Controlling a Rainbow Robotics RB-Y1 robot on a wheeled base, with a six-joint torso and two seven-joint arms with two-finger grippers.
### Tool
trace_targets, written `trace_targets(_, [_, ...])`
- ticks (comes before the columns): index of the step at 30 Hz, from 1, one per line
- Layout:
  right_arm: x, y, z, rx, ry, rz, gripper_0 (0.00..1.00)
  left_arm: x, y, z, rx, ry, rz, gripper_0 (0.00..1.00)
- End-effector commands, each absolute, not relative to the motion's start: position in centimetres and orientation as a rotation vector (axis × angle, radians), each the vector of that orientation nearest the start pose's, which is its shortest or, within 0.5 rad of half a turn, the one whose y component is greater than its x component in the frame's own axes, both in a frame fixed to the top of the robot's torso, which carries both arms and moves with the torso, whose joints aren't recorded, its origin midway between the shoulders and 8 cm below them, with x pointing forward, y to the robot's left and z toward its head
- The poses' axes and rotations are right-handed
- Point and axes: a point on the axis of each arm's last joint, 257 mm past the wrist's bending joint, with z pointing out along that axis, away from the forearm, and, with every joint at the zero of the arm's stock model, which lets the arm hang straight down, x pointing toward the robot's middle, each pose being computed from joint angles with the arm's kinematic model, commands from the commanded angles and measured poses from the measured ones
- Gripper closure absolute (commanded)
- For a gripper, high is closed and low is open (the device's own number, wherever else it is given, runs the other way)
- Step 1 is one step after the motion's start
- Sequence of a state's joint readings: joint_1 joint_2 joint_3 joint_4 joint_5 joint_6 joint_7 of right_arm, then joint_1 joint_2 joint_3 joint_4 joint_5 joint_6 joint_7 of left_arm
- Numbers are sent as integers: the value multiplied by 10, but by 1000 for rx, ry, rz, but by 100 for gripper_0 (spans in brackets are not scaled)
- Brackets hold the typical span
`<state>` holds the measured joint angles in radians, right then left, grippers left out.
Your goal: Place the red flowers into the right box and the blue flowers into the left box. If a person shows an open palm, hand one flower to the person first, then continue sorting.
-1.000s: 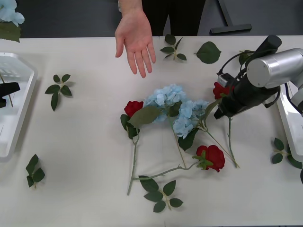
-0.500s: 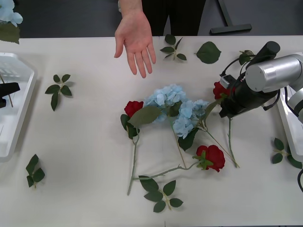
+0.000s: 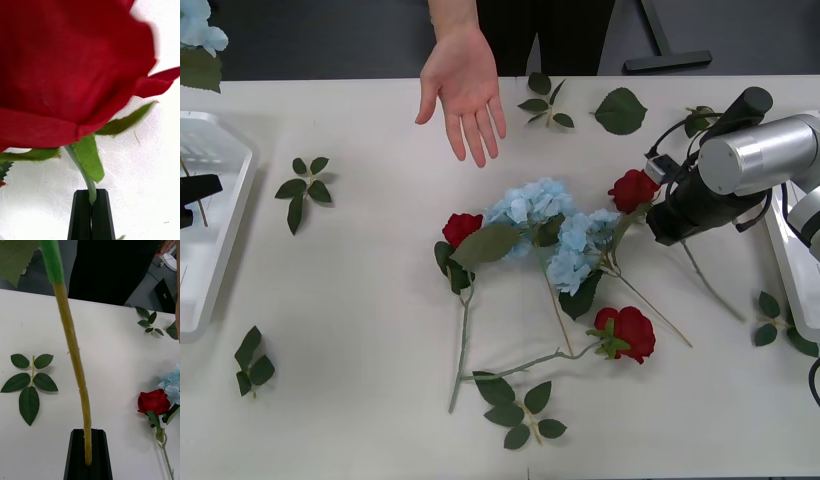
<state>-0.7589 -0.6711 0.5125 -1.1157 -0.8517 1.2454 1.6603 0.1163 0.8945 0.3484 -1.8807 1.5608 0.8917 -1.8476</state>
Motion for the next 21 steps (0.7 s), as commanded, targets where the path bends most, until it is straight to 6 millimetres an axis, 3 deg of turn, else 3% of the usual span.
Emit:
trace_targets(1, [552,-263,-304,-588,2684,19,100,453,372,-106,178,2018,-481,100])
trace_targets(4, [556,-264,-290,-540,2678,69,100,453,372,-106,178,2018,-481,100])
trace_targets(8, [567,-255,-251,-437,2626,258,100,453,372,-106,178,2018,-481,100])
trace_targets(13, [590,-225,-167,-478,2403,522,100,453,372,-106,178,2018,-481,100])
trace_targets(21, [617,-141,-39,-644,1944,753,100,453,372,-106,178,2018,-481,100])
